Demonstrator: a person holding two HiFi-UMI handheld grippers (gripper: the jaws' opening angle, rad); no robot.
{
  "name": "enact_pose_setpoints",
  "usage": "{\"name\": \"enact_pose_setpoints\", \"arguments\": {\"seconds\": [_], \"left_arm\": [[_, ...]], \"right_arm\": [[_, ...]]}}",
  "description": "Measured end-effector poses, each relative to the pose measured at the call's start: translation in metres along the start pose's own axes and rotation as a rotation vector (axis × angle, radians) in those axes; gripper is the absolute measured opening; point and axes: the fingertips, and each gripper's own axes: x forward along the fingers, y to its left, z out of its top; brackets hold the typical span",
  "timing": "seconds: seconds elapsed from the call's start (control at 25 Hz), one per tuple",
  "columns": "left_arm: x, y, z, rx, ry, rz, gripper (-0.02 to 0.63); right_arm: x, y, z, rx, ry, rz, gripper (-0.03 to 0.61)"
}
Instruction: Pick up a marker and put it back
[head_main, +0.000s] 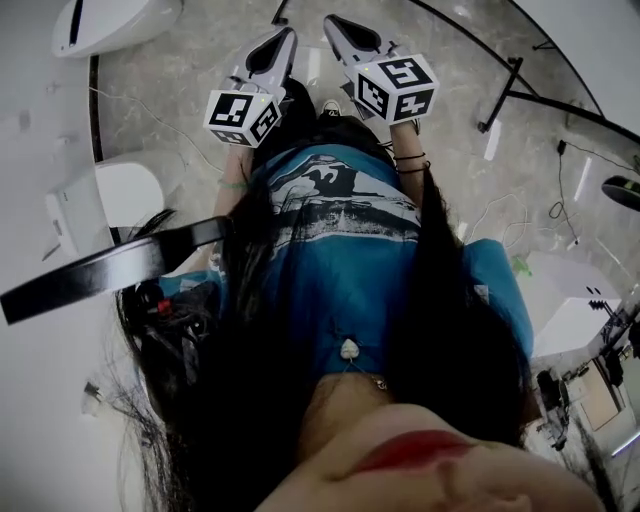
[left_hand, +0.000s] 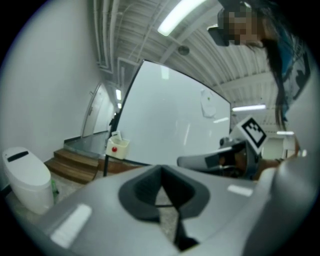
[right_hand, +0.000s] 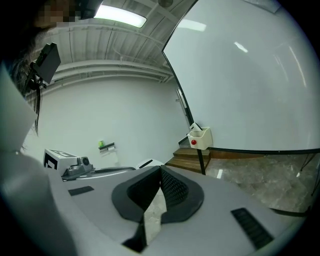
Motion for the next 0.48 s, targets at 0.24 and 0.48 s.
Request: {"name": "enact_pose_setpoints", "arguments": {"seconds": [0.24, 0.48], "left_arm": [[-0.030, -0.014, 0.004, 0.023, -0.011, 0.040, 0.003], [-0.040, -0.016, 0.000, 0.023, -0.001, 0.035, 0.003]], "right_arm": [[-0.017, 0.026, -0.011, 0.000, 0.002, 0.040, 0.011], [-0.015, 0.042, -0.015, 0.005, 0.008, 0.048, 0.011]]}}
